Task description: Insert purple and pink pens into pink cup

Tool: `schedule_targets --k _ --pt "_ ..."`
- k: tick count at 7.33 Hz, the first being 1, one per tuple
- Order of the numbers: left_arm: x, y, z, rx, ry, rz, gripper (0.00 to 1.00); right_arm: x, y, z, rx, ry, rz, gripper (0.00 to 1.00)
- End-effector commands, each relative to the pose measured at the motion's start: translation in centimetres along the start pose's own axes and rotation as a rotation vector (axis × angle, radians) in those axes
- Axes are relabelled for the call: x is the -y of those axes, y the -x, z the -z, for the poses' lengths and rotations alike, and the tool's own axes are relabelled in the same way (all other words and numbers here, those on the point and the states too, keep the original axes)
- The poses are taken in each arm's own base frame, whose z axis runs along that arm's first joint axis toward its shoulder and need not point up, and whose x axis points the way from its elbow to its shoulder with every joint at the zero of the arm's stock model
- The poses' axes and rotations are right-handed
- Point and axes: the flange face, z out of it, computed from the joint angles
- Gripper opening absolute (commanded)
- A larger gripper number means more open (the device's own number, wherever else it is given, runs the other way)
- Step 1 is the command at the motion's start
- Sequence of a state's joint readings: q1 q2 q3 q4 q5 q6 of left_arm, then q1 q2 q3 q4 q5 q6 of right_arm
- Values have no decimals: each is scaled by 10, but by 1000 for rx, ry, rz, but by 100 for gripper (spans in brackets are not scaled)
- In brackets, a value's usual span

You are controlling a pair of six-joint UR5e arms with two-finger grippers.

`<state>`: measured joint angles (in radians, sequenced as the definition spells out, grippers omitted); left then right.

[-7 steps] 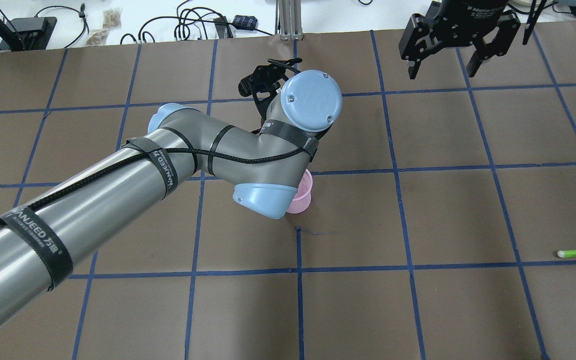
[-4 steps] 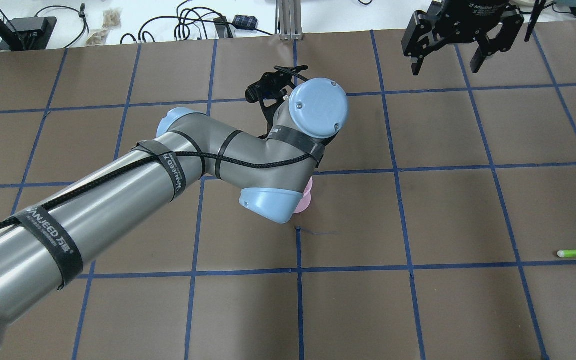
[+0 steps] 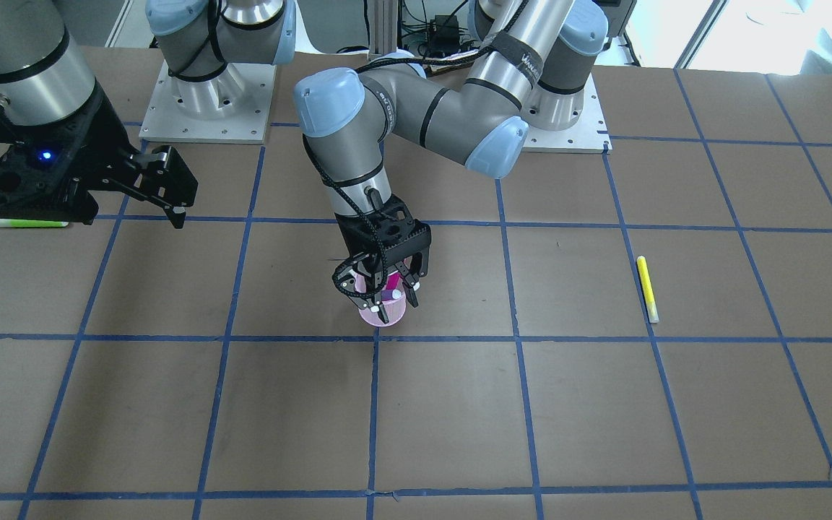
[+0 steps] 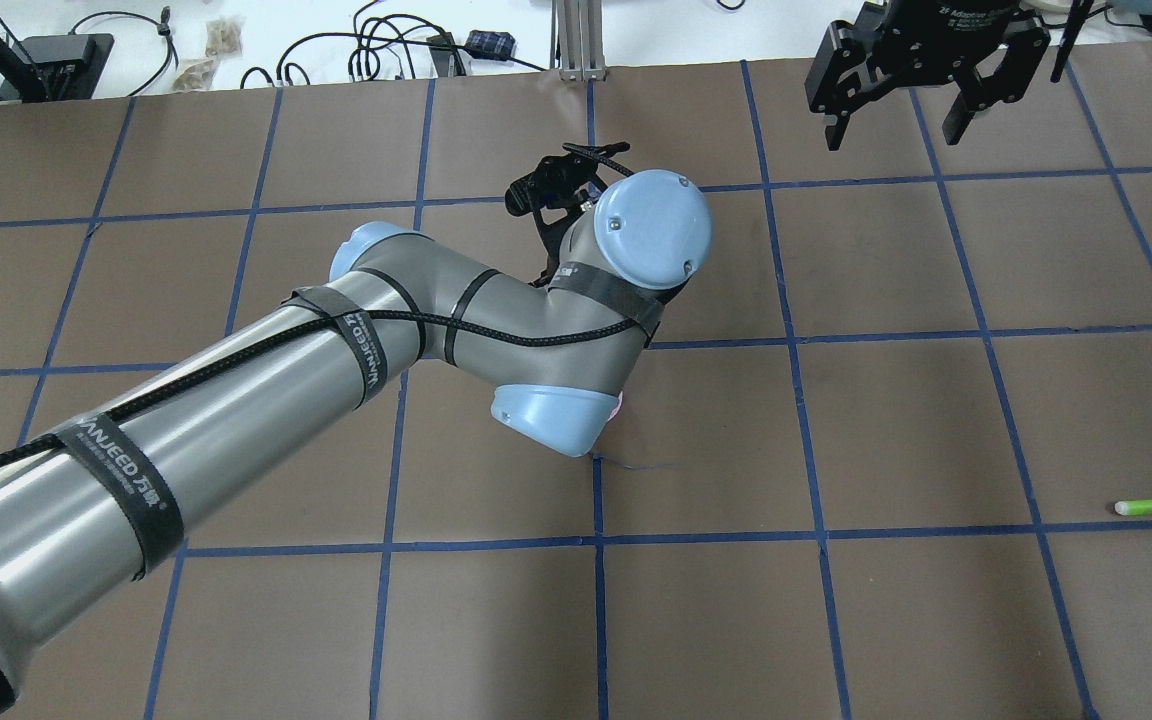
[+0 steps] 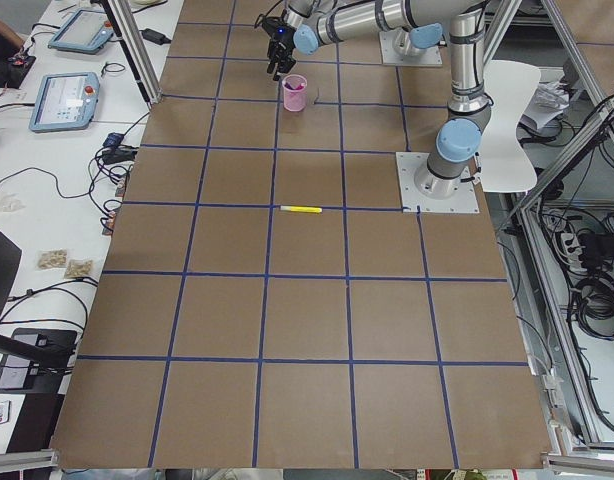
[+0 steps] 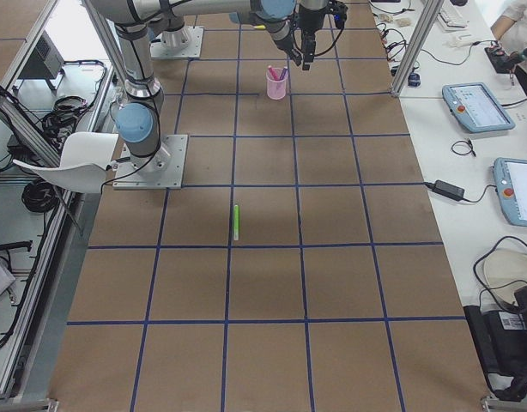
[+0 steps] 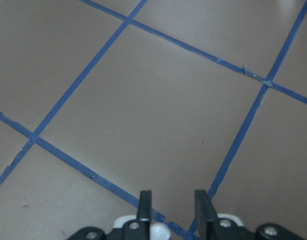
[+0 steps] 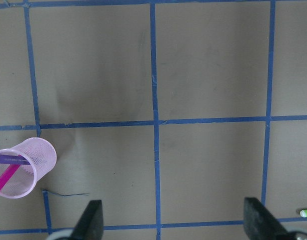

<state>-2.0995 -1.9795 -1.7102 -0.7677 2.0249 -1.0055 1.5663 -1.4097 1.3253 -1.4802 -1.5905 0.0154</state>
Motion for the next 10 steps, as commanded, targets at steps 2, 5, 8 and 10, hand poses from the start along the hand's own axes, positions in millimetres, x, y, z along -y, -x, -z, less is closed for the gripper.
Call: schedule_targets --k 2,5,8,10 --pt "29 7 31 -55 13 -171 100 0 0 0 0 0 0 100" --pt "145 80 23 -98 172 -429 100 1 -2 0 1 0 -3 100" --pt "221 166 39 -106 405 -403 100 -1 1 1 4 -6 47 100" --pt "237 204 57 -97 444 -385 100 0 3 8 13 -34 50 100"
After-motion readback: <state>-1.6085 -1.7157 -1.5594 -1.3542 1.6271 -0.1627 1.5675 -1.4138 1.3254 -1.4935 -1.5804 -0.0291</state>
